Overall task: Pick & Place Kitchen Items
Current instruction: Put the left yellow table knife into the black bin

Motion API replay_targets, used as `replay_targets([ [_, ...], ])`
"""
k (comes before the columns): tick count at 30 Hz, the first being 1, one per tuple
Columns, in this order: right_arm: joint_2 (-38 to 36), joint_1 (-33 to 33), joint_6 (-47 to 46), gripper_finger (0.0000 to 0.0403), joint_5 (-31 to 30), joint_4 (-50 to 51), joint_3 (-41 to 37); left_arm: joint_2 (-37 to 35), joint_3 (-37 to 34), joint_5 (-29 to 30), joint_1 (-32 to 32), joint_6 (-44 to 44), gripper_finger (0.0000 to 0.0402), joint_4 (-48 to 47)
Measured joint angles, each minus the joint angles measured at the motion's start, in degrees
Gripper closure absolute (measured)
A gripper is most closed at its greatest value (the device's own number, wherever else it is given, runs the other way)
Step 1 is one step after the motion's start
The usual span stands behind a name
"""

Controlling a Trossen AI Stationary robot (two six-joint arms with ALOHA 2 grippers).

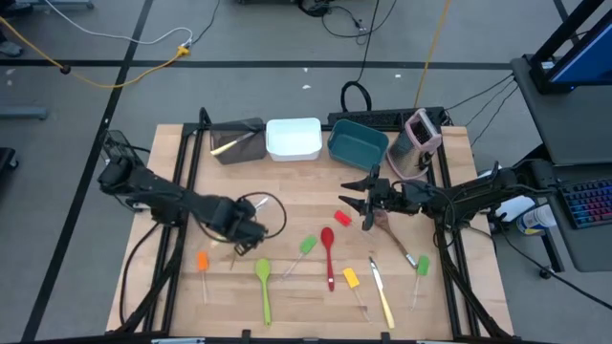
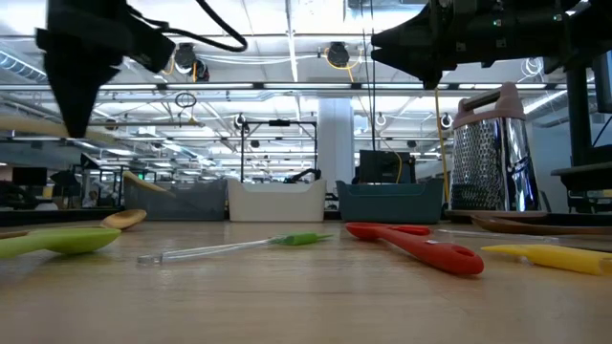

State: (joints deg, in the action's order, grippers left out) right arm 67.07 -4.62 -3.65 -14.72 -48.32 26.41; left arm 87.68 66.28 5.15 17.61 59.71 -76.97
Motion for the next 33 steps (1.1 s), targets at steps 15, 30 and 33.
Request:
replay_targets([
  [15,0.0,0.0,0.0,0.0245,0.0,0.6,0.0,0.0,0.0,4.7,-13.2,-14.5,0.0368,0.0],
  [30,0.0,0.0,0.0,0.0245,-0.1,0.6,0.0,0.0,0.0,8.5,-25.1,-24.1,0.0367,-2.9],
  [33,0.0,0.0,0.0,0.0245,-0.1,0.6,0.0,0.0,0.0,8.8,-27.8,-25.8,0.0368,-4.2],
])
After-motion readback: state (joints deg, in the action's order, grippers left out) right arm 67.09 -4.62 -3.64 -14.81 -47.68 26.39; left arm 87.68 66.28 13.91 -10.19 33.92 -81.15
